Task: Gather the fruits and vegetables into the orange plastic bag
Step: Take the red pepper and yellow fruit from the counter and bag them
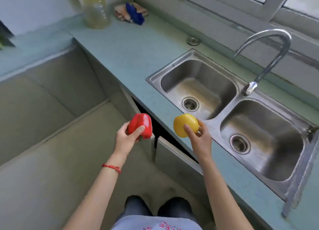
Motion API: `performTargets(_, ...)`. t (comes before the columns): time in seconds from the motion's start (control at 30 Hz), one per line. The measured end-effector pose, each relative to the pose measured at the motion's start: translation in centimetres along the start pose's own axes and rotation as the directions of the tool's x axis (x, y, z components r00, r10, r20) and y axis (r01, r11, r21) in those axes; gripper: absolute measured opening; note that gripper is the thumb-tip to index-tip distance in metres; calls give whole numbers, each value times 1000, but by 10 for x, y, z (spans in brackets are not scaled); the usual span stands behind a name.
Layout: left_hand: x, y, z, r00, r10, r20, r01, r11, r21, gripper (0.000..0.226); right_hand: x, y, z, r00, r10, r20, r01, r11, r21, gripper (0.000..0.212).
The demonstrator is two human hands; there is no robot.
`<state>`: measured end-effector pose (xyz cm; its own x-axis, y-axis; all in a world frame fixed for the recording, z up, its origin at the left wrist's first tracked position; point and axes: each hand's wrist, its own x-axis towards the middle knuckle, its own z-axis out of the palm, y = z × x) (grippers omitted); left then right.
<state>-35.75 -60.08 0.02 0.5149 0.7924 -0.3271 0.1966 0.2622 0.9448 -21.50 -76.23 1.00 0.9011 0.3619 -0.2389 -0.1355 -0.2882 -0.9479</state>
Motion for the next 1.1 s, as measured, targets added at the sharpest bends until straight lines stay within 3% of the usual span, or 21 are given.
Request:
performTargets(0.13,-5,-6,-53,977,-21,-210,3,997,-82,46,8,-15,57,978,-18,210,28,998,-48,54)
performTargets(0.23,-15,-9,-86,930,-64,-362,15,991,-136,56,12,-24,100,923,-45,382,81,994,-77,51)
performTargets(0.53,-77,-24,-147,656,-204,-726,-82,938,-338,53,-20,-39,210,597,-33,802,280,945,-169,55)
performTargets(0.87,-182,-68,-202,306,-334,-891,-238,880,-412,60,-135,-16,291,194,64,979,433,890,-144,41)
performTargets(1.1,-244,-98,-267,120,-396,-910,-299,860,-413,42,-230,1,345,34,92,995,510,855,-96,54)
